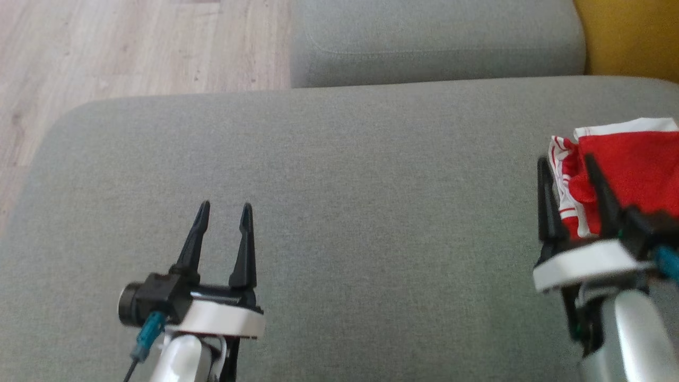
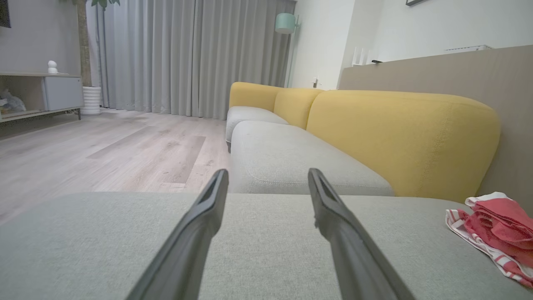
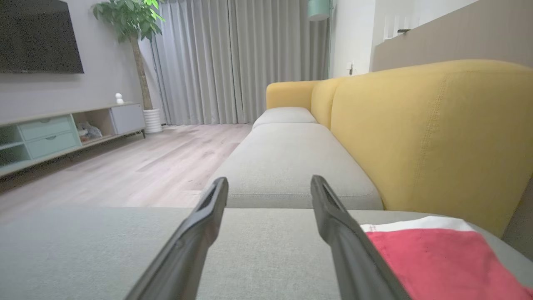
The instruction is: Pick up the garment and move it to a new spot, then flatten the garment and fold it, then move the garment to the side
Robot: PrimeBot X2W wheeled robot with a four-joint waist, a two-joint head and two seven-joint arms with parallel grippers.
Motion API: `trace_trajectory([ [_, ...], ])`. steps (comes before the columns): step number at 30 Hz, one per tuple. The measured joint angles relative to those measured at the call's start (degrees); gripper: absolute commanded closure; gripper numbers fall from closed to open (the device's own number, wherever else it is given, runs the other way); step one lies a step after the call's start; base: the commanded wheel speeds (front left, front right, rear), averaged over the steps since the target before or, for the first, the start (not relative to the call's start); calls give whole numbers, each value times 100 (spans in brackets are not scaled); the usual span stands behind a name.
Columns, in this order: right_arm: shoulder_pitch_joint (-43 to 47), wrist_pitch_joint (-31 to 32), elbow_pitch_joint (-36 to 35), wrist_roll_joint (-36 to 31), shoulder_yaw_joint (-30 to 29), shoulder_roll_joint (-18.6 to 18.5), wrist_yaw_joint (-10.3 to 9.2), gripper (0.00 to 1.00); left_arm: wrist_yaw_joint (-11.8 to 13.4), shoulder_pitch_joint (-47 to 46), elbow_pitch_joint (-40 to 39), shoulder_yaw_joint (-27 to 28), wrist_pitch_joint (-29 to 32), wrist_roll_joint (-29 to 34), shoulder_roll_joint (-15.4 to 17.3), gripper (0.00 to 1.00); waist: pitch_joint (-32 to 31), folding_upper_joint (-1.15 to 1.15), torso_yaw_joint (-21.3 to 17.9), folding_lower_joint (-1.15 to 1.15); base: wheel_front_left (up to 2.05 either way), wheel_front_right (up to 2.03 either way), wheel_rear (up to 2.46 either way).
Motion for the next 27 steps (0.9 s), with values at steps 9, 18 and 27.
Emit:
trace_trajectory([
  [9, 905, -903, 719, 776, 136, 35, 0, 0, 127, 504, 82, 7, 0, 2, 7, 0, -170, 0, 116, 0, 0, 0, 0],
  [18, 1012, -973, 860, 725, 222, 52, 0, 0, 272, 578, 64, 109, 0, -125, 7, 0, -215, 0, 138, 1, 0, 0, 0],
  [27, 1010, -975, 749, 681, 205, 52, 0, 0, 280, 581, -27, 159, 0, -204, 8, 0, -200, 0, 170, 1, 0, 0, 0],
])
